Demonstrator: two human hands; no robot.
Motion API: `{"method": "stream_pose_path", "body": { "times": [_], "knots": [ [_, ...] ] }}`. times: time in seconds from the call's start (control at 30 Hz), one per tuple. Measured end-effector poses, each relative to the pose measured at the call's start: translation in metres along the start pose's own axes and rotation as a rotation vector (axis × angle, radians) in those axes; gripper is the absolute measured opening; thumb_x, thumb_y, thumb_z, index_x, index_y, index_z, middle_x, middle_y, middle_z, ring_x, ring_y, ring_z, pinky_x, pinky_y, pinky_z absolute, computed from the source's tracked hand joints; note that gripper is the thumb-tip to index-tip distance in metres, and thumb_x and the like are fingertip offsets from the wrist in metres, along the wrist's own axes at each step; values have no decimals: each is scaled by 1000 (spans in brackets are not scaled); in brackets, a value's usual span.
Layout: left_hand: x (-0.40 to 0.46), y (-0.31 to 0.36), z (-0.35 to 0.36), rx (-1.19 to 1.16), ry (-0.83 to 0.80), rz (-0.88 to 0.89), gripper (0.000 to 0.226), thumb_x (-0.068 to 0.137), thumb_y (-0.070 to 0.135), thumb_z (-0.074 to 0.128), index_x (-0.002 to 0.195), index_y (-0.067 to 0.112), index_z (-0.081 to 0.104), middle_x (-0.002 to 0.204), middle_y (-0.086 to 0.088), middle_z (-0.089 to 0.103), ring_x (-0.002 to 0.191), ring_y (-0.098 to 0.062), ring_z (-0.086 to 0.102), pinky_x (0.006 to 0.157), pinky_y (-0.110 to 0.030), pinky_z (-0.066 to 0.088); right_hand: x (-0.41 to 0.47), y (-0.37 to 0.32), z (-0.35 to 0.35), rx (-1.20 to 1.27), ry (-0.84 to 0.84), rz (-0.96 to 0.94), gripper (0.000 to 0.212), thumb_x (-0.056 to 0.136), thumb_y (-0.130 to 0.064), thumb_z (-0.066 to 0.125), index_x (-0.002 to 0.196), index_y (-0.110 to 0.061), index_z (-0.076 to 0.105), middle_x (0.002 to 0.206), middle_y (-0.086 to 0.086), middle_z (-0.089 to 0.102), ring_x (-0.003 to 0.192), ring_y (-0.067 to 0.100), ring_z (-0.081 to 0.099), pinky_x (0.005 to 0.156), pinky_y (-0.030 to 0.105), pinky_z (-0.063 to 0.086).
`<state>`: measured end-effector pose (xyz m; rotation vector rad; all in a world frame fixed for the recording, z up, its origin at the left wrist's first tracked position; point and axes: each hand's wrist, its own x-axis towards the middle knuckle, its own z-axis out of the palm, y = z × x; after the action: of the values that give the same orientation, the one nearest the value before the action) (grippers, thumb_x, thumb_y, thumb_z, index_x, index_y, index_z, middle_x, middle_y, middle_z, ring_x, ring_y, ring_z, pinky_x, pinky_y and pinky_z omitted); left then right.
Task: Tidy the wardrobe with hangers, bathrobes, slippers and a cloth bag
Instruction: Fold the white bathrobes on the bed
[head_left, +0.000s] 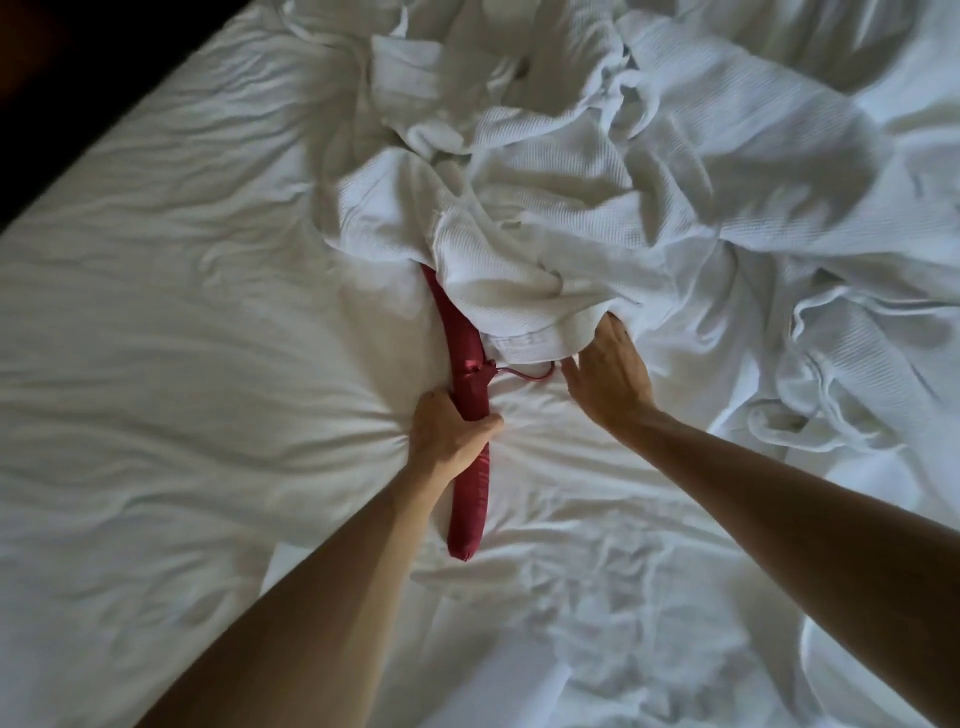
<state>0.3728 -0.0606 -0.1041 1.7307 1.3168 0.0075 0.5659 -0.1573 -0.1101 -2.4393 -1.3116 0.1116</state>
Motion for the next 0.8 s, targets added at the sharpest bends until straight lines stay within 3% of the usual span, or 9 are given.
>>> {"method": "stream_pose_path", "body": {
  "times": [0.13,0.2,0.27,0.33,0.4,0.47,0.57,0.67,0.8],
  "knots": [
    [1,-3,3,-25,4,5,40,54,49,71,74,15,68,76,-4,72,70,-20,70,67,-37,60,10,-15,-4,170,27,170,59,91,-28,56,144,-12,34,134,6,46,128,25,43,95,36,46],
    [3,-5,4,-21,2,9,44,50,53,68,73,16,67,78,-5,72,71,-21,70,69,-37,60,25,-26,-14,189,63,190,69,85,-37,50,147,-12,31,138,6,43,133,24,37,107,33,35],
    [4,-5,4,-19,-11,21,41,52,51,69,70,14,67,73,-4,71,68,-21,70,67,-37,59,51,-29,-25,78,96,208,76,82,-37,54,149,-8,31,139,12,44,134,32,36,114,39,25],
    [5,-7,3,-16,-26,37,38,55,49,69,67,13,65,68,-4,70,65,-22,69,65,-39,59,77,-24,-31,21,46,285,71,81,-31,64,144,-8,40,136,12,51,133,33,42,112,42,31],
    [5,-7,2,-16,-40,43,37,57,48,70,67,13,64,67,-4,69,66,-22,69,66,-40,59,92,-23,-38,10,-49,344,57,78,-25,66,132,-13,53,130,7,59,126,30,52,102,37,42],
    [6,-6,1,-29,-58,42,37,58,48,70,69,13,65,68,-4,70,66,-22,69,67,-41,59,97,-23,-37,-37,-82,308,48,83,-21,65,129,-14,58,127,8,62,122,31,57,96,37,47],
    [6,-5,-1,-55,-69,49,36,59,48,70,70,13,66,67,-4,69,68,-23,69,68,-41,59,102,-25,-30,-155,-85,245,38,96,-19,56,132,-6,58,128,15,63,124,33,56,99,38,44],
    [5,-6,1,-62,-43,62,32,64,44,70,69,13,64,68,-6,70,65,-20,70,65,-39,58,114,-26,-23,-282,-151,174,42,101,-16,50,139,2,50,141,22,53,135,36,46,111,40,36],
    [2,-9,2,-36,-9,55,36,65,45,62,67,9,62,72,-13,72,72,-30,71,66,-42,57,90,-38,-20,-399,-244,162,37,98,-16,52,132,0,56,133,19,57,125,39,52,94,45,46]
  ]
}}
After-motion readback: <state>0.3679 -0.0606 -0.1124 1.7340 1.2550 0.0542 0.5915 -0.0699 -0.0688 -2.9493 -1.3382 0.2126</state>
